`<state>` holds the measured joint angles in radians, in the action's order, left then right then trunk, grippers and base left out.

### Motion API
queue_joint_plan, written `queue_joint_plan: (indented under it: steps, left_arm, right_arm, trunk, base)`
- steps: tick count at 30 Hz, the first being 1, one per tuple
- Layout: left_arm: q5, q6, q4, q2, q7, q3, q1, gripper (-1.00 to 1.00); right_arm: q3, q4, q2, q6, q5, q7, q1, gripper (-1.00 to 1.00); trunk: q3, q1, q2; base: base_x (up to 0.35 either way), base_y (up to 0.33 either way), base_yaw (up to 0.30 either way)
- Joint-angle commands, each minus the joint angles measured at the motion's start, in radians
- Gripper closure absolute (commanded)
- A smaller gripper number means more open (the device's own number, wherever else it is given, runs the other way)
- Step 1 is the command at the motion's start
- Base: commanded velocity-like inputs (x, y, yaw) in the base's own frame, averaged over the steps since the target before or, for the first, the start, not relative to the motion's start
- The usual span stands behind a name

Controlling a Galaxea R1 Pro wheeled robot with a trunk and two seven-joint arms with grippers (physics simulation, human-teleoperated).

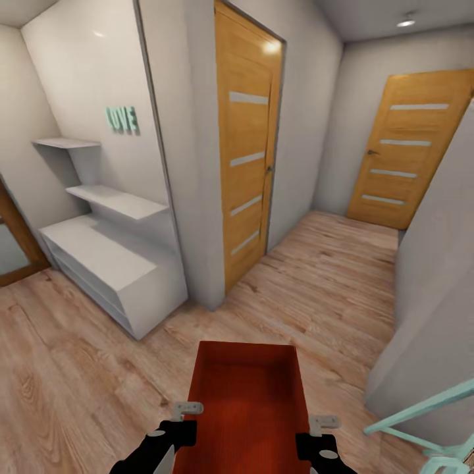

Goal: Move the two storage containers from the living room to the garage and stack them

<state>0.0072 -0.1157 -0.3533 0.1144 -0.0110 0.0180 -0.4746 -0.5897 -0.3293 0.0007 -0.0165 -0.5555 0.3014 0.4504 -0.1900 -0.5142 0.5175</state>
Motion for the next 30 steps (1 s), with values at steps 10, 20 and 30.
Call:
queue_joint_plan:
  steps: [10,20,30]
  left_arm:
    - [-0.012,-0.007,0.0,-0.012,-0.009,-0.004,0.001,1.0]
    - [-0.012,-0.007,0.0,-0.012,-0.009,-0.004,0.001,1.0]
    - [-0.012,-0.007,0.0,-0.012,-0.009,-0.004,0.001,1.0]
  right_arm:
    - [0.013,-0.004,-0.01,-0.004,0.019,0.019,0.002,1.0]
    - [0.013,-0.004,-0.01,-0.005,0.019,0.019,0.002,1.0]
    - [0.013,-0.004,-0.01,-0.003,0.019,0.018,0.002,1.0]
  trunk:
    - [-0.002,-0.001,0.001]
    - [-0.002,-0.001,0.001]
    - [-0.002,-0.001,0.001]
  base:
    - [0.323,0.0,-0.207]
    - [0.323,0.0,-0.007]
    - [0.323,0.0,0.0]
